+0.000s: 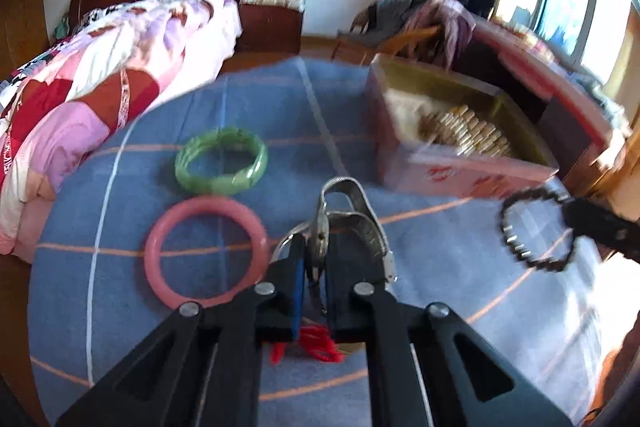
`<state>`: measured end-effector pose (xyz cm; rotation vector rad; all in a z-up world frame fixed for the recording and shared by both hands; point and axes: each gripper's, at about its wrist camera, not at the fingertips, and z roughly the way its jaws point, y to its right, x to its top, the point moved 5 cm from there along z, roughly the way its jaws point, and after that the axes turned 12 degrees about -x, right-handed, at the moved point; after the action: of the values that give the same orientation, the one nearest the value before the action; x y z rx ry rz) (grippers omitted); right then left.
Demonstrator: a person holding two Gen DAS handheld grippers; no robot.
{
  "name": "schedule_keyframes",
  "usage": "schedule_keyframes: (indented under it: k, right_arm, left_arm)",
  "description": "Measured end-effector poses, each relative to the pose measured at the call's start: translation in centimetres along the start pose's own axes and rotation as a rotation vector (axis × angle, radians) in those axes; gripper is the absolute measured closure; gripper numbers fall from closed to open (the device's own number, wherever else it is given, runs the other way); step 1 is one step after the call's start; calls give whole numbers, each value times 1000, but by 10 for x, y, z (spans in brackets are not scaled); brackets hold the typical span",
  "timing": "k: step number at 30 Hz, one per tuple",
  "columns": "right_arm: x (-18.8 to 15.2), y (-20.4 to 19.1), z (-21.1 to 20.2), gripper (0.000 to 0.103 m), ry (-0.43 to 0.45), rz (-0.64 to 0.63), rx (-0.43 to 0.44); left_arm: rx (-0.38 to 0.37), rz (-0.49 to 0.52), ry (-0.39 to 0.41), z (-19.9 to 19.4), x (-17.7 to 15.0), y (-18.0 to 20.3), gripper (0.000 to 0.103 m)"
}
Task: Organize jewelry
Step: 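Carry the watch and bead bracelet over the pink tin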
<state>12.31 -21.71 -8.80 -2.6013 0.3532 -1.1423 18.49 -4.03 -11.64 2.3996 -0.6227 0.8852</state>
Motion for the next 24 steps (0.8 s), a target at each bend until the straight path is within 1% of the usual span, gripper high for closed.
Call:
schedule_keyframes:
  k: [2,5,7,8,10,13,19,21,24]
  right_arm:
    - [4,0,-8,95,21,3,12]
    - [9,-1,-17,95,44,7,8]
    - [14,-1,-24,95,68,5,-5]
    - [16,-1,-29,95,83,2,-15]
    - [23,0,-36,95,105,-3,-29]
    - [35,7,-48,95,141,9,-43]
    - [69,25,-61,95,214,7,-92]
    - [81,32,-57,95,228,2,-120]
    - [89,42,-50,95,223,15,-136]
  left_arm:
    - [-24,13,52,-16,6,11,93]
    - [-64,31,109,-32,15,26,93]
    - [-106,40,142,-42,20,33,94]
    - [-142,43,168,-49,24,40,94]
    - [-166,56,181,-52,28,46,94]
    - [-175,72,186,-53,33,55,94]
    - [-231,102,214,-48,57,78,94]
    - [-222,138,220,-42,69,87,94]
    - [-187,179,214,-34,84,92,94]
